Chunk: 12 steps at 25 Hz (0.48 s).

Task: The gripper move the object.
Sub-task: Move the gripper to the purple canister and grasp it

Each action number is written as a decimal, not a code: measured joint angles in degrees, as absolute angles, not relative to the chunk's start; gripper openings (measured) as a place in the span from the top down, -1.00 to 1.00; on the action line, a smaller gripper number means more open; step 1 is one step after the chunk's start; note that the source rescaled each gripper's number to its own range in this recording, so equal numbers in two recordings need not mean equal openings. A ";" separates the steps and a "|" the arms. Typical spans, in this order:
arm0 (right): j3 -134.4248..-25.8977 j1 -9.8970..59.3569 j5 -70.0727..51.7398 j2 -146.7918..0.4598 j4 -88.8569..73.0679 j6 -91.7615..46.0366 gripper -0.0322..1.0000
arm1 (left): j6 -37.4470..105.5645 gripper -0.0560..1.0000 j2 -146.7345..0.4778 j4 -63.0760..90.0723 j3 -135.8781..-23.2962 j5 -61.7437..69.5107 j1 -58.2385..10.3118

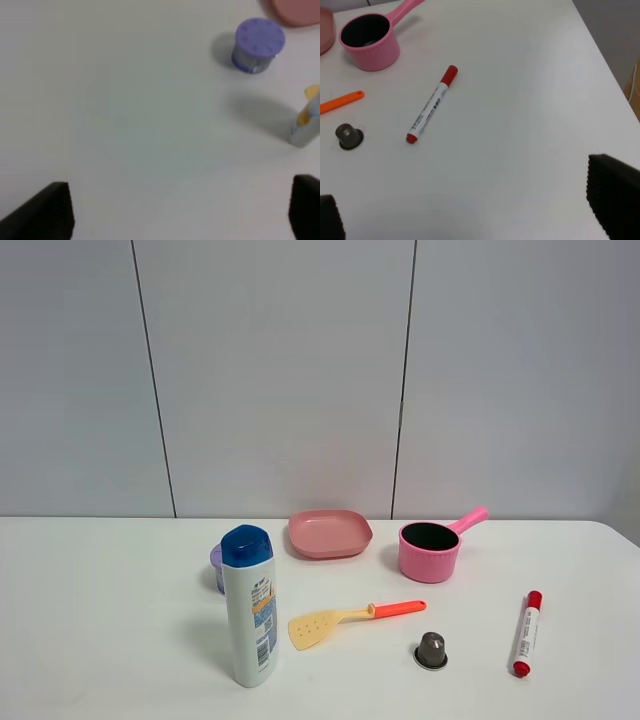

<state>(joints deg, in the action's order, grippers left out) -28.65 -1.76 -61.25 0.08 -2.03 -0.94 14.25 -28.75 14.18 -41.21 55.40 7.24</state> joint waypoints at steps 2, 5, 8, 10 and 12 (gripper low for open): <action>-28.65 -1.76 -61.25 0.08 -2.03 -0.94 -1.00 | 17.00 -0.64 -32.01 17.22 -42.26 54.57 7.24; -28.65 -1.76 -61.25 0.08 -2.03 -0.94 -1.00 | 21.48 -0.64 -36.60 20.72 -42.57 53.47 7.24; -28.65 -1.76 -61.25 0.08 -2.03 -0.94 -1.00 | 23.62 -0.64 -40.97 22.53 -42.57 53.11 7.24; -28.65 -1.76 -61.25 0.08 -2.03 -0.94 -1.00 | 23.88 -0.64 -43.71 22.93 -42.57 53.04 7.24; -28.65 -1.76 -61.25 0.08 -2.03 -0.94 -1.00 | 24.16 -0.64 -46.30 23.28 -42.57 52.99 7.24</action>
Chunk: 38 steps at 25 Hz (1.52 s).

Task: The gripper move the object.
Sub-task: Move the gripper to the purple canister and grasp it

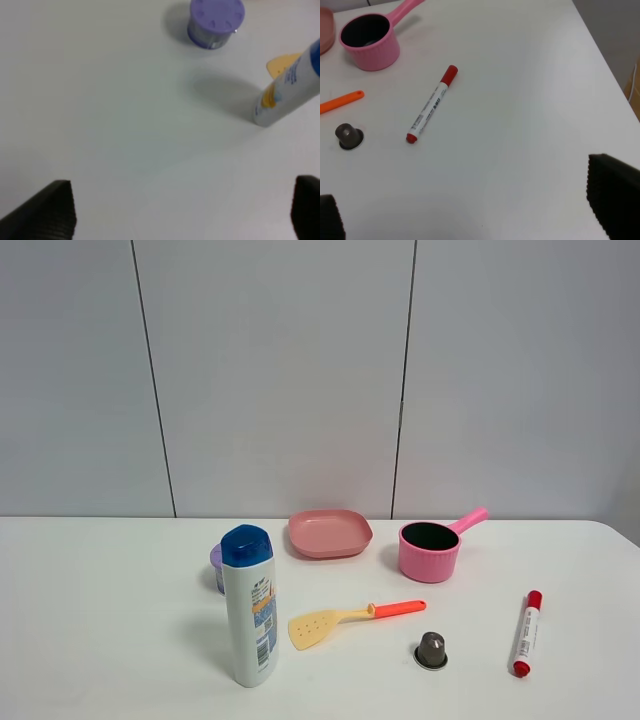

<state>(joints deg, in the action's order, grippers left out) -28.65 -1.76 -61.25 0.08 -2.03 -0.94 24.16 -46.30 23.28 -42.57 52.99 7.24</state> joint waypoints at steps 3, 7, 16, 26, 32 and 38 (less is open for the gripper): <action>-28.65 -1.76 -61.25 0.08 -2.03 -0.94 -1.00 | 24.58 -0.64 -51.33 23.33 -42.57 52.05 7.24; -28.65 -1.76 -61.25 0.08 -2.03 -0.94 -1.00 | 24.79 -0.64 -60.61 23.05 -44.93 50.96 5.92; -28.65 -1.76 -61.25 0.08 -2.03 -0.94 -1.00 | 23.34 -0.64 -83.08 18.95 -65.14 50.80 -3.87; -28.65 -1.76 -61.25 0.08 -2.03 -0.94 -1.00 | 10.14 -0.64 -108.47 6.54 -96.13 60.62 -15.07; -28.65 -1.76 -61.25 0.08 -2.03 -0.94 -1.00 | 9.65 -0.64 -120.63 5.85 -110.88 64.83 -20.71; -28.65 -1.76 -61.25 0.08 -2.03 -0.94 -1.00 | 11.39 -0.64 -128.72 4.93 -115.79 65.74 -23.99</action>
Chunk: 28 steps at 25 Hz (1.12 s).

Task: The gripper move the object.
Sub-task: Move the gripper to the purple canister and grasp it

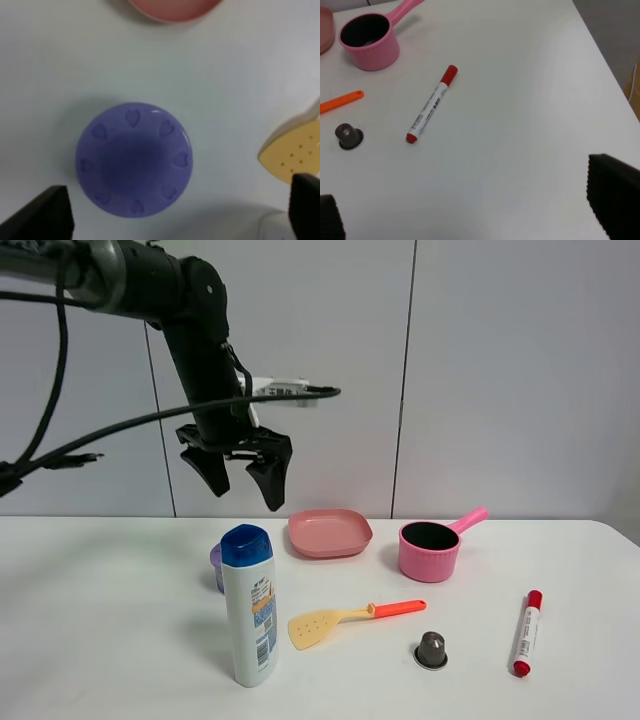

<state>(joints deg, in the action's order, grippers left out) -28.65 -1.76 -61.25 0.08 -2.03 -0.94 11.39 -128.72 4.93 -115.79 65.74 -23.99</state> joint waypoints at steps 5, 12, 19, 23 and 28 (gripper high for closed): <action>-28.65 -1.76 -61.25 0.08 -2.03 -0.94 -1.00 | 16.05 -0.83 -131.72 4.93 -115.89 65.08 -24.35; -28.65 -1.76 -61.25 0.08 -2.03 -0.94 -1.00 | 19.80 -0.99 -132.89 4.79 -115.89 61.94 -24.35; -28.65 -1.76 -61.25 0.08 -2.03 -0.94 -1.00 | 21.30 -0.99 -133.95 2.10 -115.89 60.21 -23.48; -28.65 -1.76 -61.25 0.08 -2.03 -0.94 -1.00 | 21.30 -0.99 -134.20 1.59 -115.89 59.90 -22.54; -28.65 -1.76 -61.25 0.08 -2.03 -0.94 -1.00 | 21.30 -1.00 -134.33 1.83 -115.81 59.78 -21.88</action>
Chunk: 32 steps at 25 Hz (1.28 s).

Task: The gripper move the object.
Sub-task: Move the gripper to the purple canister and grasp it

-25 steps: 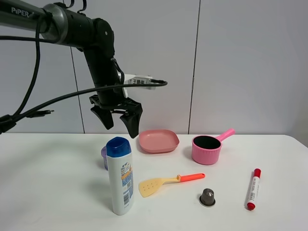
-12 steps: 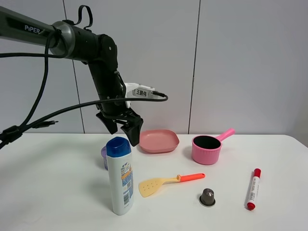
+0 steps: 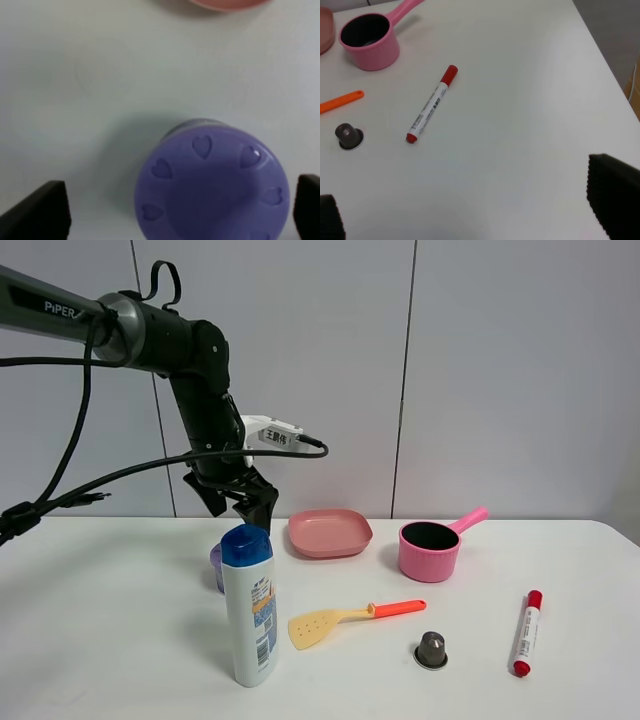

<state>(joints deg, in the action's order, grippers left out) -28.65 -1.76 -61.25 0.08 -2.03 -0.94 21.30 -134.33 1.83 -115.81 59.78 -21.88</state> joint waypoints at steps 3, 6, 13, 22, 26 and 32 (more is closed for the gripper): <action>-28.65 -1.76 -61.25 0.08 -2.03 -0.94 -1.00 | 21.43 -1.00 -134.62 2.47 -115.81 59.74 -21.88; -28.65 -1.76 -61.25 0.08 -2.03 -0.94 -1.00 | 21.74 -1.00 -135.66 3.54 -115.81 59.72 -21.88; -28.65 -1.76 -61.25 0.08 -2.03 -0.94 -1.00 | 21.88 -0.99 -137.49 3.75 -115.81 59.67 -21.88; -28.65 -1.76 -61.25 0.08 -2.03 -0.94 -1.00 | 21.88 -0.99 -139.22 3.70 -115.71 59.74 -21.88; -28.65 -1.76 -61.25 0.08 -2.03 -0.94 -1.00 | 21.92 -0.99 -139.25 3.47 -115.71 59.67 -21.88; -28.65 -1.76 -61.25 0.08 -2.03 -0.94 -1.00 | 21.92 -0.99 -140.32 3.45 -115.71 59.72 -21.88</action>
